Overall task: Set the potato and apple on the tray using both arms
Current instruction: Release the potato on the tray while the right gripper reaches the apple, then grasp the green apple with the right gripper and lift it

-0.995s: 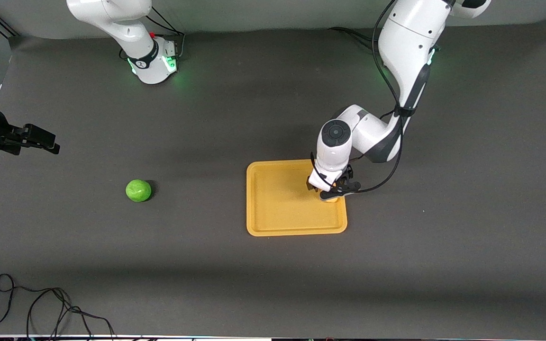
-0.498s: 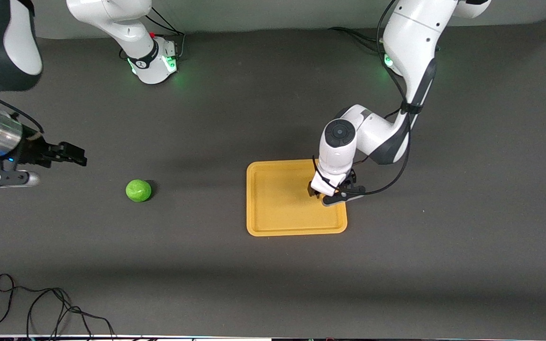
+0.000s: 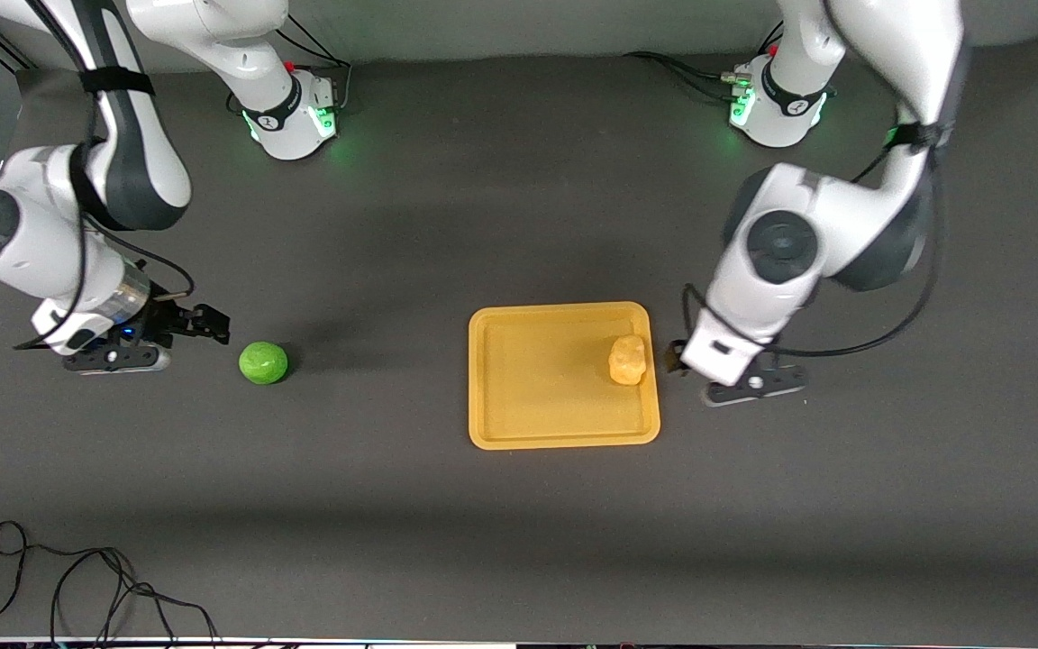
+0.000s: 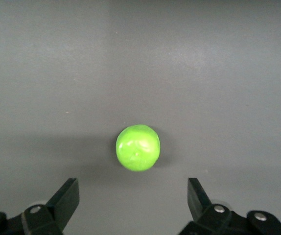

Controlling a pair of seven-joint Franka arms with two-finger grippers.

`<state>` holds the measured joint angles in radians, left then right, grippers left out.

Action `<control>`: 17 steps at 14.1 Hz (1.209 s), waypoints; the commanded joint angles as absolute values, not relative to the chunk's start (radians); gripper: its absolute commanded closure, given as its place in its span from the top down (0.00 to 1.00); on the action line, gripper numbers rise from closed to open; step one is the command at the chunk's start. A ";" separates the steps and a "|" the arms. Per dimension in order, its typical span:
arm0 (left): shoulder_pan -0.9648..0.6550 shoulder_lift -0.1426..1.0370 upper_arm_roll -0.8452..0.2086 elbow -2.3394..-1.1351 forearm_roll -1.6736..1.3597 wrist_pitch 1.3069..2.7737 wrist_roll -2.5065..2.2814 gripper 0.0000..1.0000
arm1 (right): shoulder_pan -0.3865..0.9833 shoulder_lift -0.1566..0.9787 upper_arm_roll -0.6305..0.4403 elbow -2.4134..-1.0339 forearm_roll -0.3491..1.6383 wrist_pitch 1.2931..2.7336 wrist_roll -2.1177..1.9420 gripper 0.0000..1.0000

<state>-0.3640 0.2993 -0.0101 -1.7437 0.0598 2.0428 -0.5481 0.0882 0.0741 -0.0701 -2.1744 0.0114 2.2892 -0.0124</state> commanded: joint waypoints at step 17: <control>0.026 -0.089 -0.012 -1.758 -0.018 1.692 0.026 1.00 | 0.092 0.388 -0.072 -2.234 0.025 2.635 -0.040 0.64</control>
